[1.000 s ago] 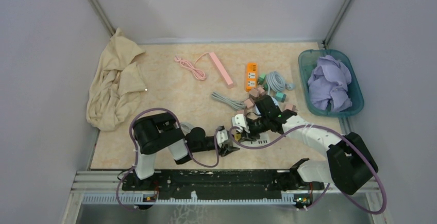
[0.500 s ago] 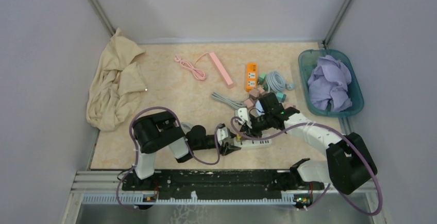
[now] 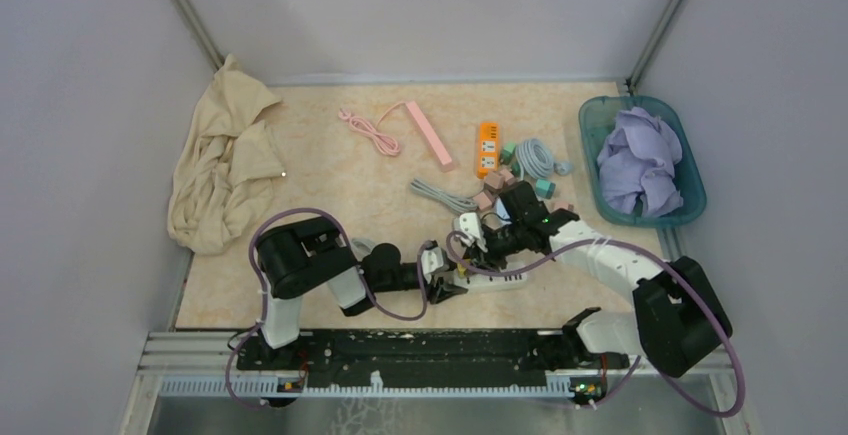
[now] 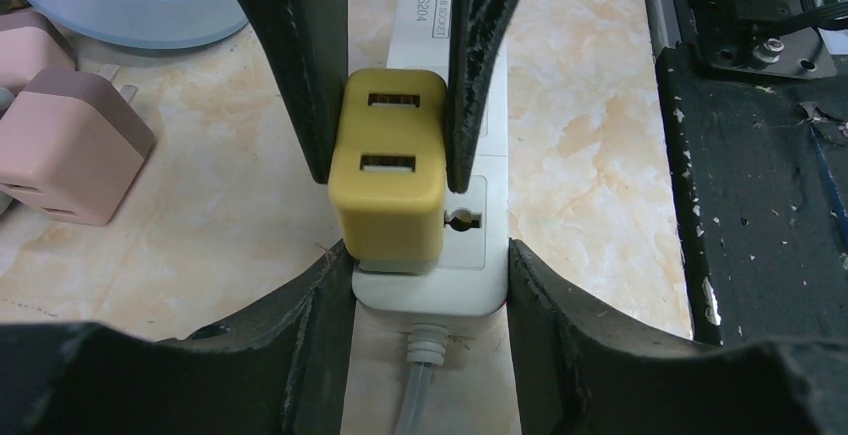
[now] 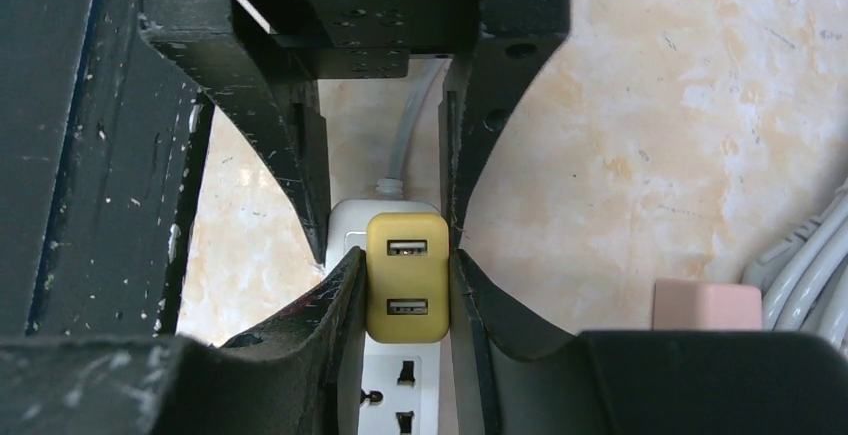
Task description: Pull the plug off the socket
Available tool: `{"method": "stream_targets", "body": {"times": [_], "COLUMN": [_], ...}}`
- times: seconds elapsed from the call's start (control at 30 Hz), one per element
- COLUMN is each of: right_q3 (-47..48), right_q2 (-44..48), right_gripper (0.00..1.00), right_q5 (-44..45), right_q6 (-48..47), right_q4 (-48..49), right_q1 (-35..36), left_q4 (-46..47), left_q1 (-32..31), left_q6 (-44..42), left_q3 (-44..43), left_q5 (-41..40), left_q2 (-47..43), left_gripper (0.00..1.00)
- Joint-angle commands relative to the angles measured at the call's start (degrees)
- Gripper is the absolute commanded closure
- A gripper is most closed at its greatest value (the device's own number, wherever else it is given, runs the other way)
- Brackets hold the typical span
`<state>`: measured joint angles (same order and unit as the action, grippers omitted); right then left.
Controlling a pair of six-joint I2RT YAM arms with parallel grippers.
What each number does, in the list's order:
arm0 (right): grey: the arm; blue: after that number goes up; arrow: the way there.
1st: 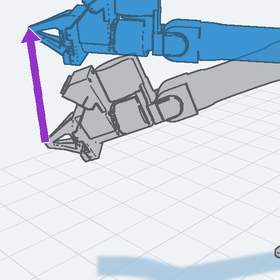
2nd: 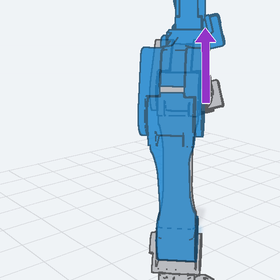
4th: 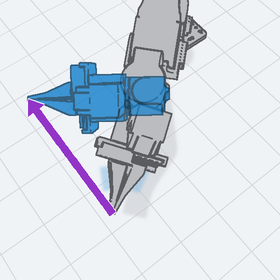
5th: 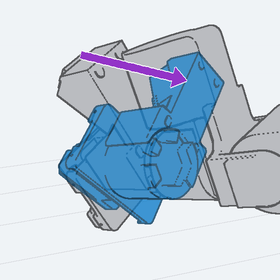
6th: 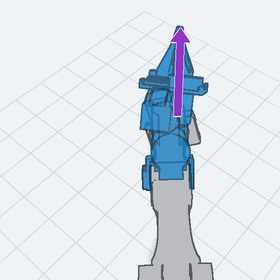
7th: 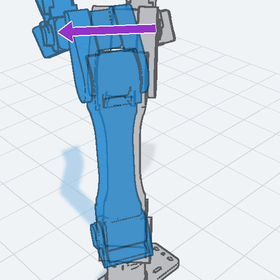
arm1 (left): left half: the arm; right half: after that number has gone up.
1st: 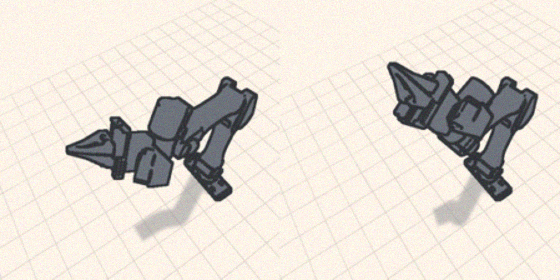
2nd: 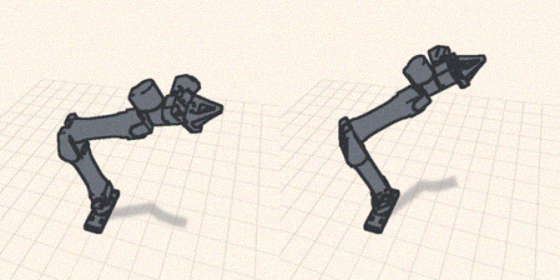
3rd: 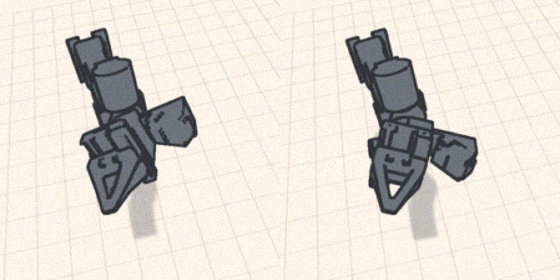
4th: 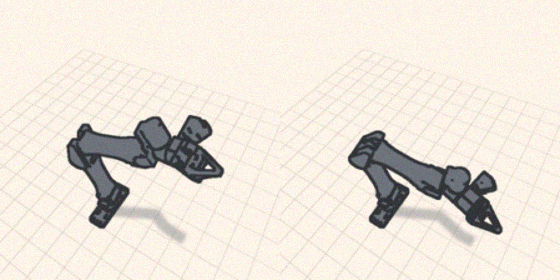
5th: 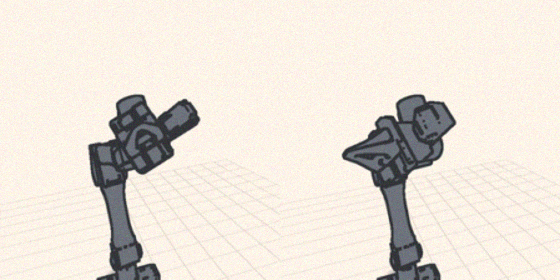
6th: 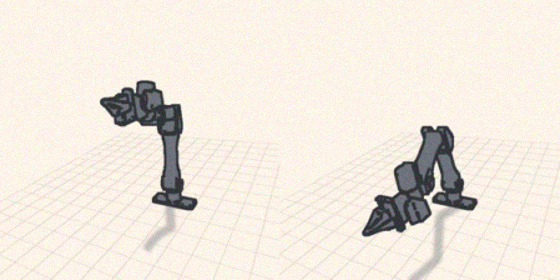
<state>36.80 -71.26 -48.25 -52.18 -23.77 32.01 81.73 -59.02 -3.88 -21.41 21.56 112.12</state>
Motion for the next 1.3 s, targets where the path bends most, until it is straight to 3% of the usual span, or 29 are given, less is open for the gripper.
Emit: {"method": "stream_targets", "body": {"times": [0.0, 0.23, 0.4, 0.5, 0.6, 0.63, 0.67, 1.03, 1.27], "right_q3": [3.8, 2.5, 4.4, 5.3, 5.0, 4.3, 3.8, -0.3, -2.7], "right_q2": [1.3, 4.2, 3.2, 3.5, 4.8, 5.3, 5.5, 4.9, 4.5], "right_gripper": [1.00, 1.00, 1.00, 1.00, 1.00, 1.00, 1.00, 1.00, 1.00], "right_q5": [-9.4, -11.7, -10.2, -9.5, -7.3, -5.6, -3.9, 12.5, 17.7], "right_q6": [5.6, -4.9, 5.7, 10.0, 14.8, 16.6, 17.6, 28.2, 37.0], "right_q4": [2.5, -4.3, 1.0, 2.6, 6.7, 8.4, 9.8, 22.8, 30.4], "right_q1": [-4.2, -6.9, -8.0, -11.7, -14.5, -15.0, -15.3, -15.5, -15.5], "left_q4": [-5.2, -3.9, -5.2, -8.6, -12.7, -13.9, -14.9, -29.5, -41.9], "left_q1": [0.7, 0.6, 0.6, 0.6, 0.6, 0.6, 0.5, 0.6, 0.7], "left_q6": [-0.5, 0.0, 0.7, 1.4, 2.4, 2.4, 2.6, 8.4, 15.4], "left_q3": [0.2, 0.6, 0.8, 0.3, -0.4, -0.7, -0.8, -2.5, -2.9], "left_q5": [-2.9, -3.0, -5.0, -6.4, -7.0, -6.8, -6.5, -6.6, -12.3], "left_q2": [0.9, 1.4, -0.6, -3.5, -6.9, -8.1, -9.3, -24.4, -34.2], "left_gripper": [0.86, 0.86, 0.81, 0.64, 0.39, 0.13, 0.02, 0.00, 0.00]}}
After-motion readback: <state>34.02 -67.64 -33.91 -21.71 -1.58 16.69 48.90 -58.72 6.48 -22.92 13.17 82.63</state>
